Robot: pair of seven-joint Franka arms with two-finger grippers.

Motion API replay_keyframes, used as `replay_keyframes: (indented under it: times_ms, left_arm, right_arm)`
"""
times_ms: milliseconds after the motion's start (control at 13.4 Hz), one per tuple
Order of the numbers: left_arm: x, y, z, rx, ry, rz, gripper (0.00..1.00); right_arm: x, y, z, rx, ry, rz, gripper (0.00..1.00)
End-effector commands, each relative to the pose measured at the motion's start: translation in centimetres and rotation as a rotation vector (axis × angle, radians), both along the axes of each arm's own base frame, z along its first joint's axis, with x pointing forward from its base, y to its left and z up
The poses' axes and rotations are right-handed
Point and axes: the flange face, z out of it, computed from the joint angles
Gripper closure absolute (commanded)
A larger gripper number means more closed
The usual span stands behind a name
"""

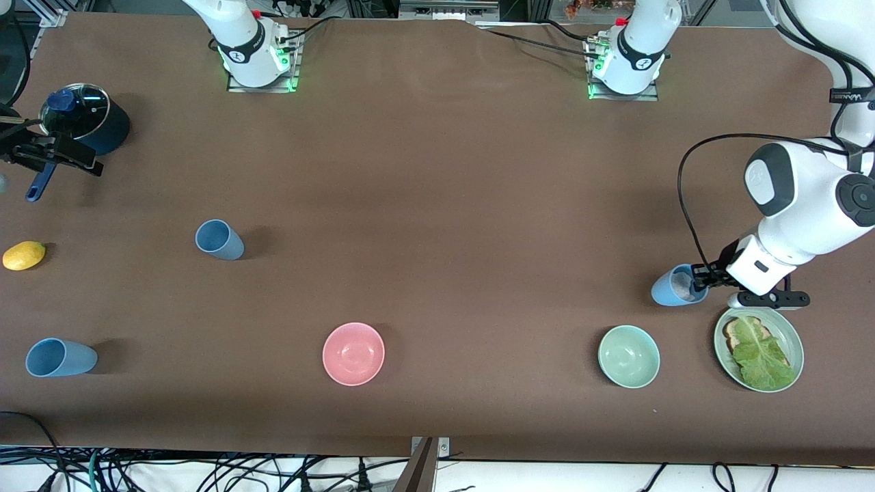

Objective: Stack blue cups with both arms
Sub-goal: 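Lift and carry the blue cup to the table middle with the left gripper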

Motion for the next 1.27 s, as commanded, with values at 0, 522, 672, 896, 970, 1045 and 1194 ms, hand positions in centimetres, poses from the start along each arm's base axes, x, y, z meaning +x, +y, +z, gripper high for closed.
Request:
replay_keyframes:
  times_ms: [0,522,672,896,970,1045,1194]
  left_arm:
    - [-1.0,-4.9,3.1,-0.031,0.030,0.058,1.00]
    - [-5.0,-22.3,5.4,-0.002,0.057,0.263,1.00]
    - [-6.5,-26.6,5.7,-0.007,0.071,0.307,1.00]
    - [-9.5,-33.3,5.7,0.030,0.053,0.368,1.00]
    - [-10.4,-35.2,5.6,0.020,0.061,0.393,1.00]
    - [-11.3,-36.8,5.5,0.018,0.064,0.415,1.00]
    - [-13.4,-40.0,5.1,0.015,0.075,0.447,1.00]
  right_arm:
    - [-0.1,0.0,0.3,-0.003,0.003,0.001,0.00]
    - [-0.1,0.0,0.3,-0.003,0.003,0.001,0.00]
    - [-0.1,0.0,0.3,-0.003,0.003,0.001,0.00]
    - [-0.1,0.0,0.3,-0.003,0.003,0.001,0.00]
    - [-0.1,0.0,0.3,-0.003,0.003,0.001,0.00]
    - [-0.1,0.0,0.3,-0.003,0.003,0.001,0.00]
    - [-0.1,0.0,0.3,-0.003,0.003,0.001,0.00]
